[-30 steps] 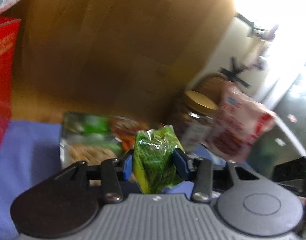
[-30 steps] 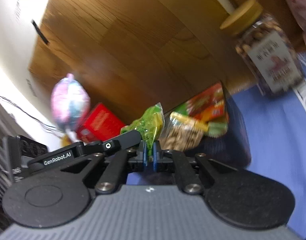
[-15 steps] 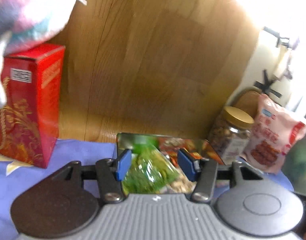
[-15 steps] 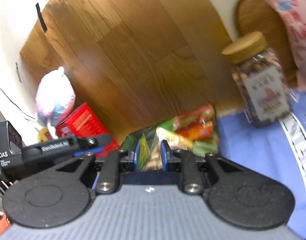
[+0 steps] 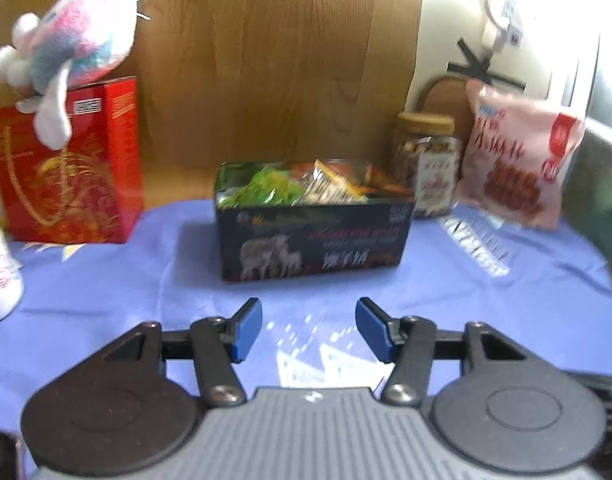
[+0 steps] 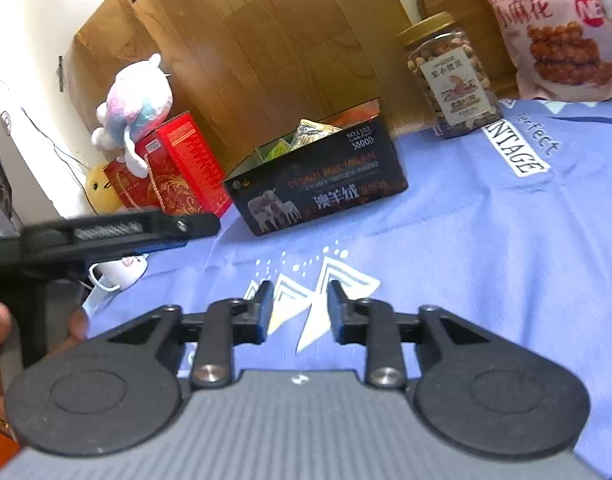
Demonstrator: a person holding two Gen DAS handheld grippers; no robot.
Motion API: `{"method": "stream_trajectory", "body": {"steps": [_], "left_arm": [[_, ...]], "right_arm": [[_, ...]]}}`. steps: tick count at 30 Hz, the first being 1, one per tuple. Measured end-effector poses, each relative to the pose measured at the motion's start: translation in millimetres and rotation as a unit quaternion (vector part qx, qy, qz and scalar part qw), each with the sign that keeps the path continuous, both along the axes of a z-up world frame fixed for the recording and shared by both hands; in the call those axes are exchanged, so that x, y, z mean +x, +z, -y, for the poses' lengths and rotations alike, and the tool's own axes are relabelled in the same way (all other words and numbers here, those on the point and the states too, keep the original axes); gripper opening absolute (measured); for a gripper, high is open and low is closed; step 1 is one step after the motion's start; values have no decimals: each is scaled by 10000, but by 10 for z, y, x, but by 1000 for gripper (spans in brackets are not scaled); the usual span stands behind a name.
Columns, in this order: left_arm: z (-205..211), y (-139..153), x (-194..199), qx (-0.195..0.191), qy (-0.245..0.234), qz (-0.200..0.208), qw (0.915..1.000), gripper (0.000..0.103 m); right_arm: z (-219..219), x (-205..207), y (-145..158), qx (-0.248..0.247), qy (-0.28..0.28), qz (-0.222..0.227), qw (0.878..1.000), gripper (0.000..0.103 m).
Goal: Organize snacks
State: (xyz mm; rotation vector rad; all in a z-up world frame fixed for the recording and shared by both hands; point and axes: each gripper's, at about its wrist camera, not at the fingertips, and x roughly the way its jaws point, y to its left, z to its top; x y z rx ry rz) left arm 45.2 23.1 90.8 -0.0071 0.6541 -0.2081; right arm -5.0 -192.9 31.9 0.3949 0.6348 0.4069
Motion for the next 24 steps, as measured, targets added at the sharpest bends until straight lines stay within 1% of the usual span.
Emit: {"method": "stream_trajectory", "body": {"steps": [1, 2, 3, 5, 6, 7, 9, 10, 12, 14, 17, 20, 24], "left_arm": [[9, -29, -44, 43, 57, -19, 10000, 56], [11, -53, -82, 41, 103, -63, 9999, 57], [12, -76, -110, 37, 142, -96, 9998, 59], [32, -111, -198, 168, 274, -104, 9994, 63], [39, -122, -234, 226, 337, -90, 9991, 68], [45, -129, -276, 259, 394, -72, 9989, 73], [54, -135, -342, 295, 491, -38, 9984, 93], [59, -133, -371, 320, 537, -10, 9980, 96], [96, -130, -439, 417, 576, 49, 9975, 103], [130, -134, -462, 481, 581, 4, 9972, 103], [169, -169, -462, 445, 581, -201, 9971, 103], [239, -224, -469, 568, 617, -305, 9960, 103], [314, -247, -493, 664, 660, -263, 9953, 103]], "right_arm": [[-14, -38, 14, -58, -25, 47, 10000, 37], [-18, -90, 19, -132, -51, 85, 9999, 41], [-19, -126, 16, -187, -82, 105, 9997, 48], [0, -199, 0, -211, -169, 79, 9996, 57], [11, -219, -18, -199, -224, 46, 9995, 62], [25, -239, -29, -176, -280, 13, 9995, 63], [56, -284, -47, -134, -342, -26, 9993, 67], [67, -322, -54, -122, -354, -34, 9993, 68], [83, -376, -55, -93, -387, -57, 9992, 73], [105, -417, -59, -37, -423, -65, 9991, 75], [126, -474, -62, 10, -438, -65, 9990, 76], [129, -531, -54, -51, -435, -6, 9990, 77], [148, -569, -44, -66, -450, 41, 9990, 77]]}}
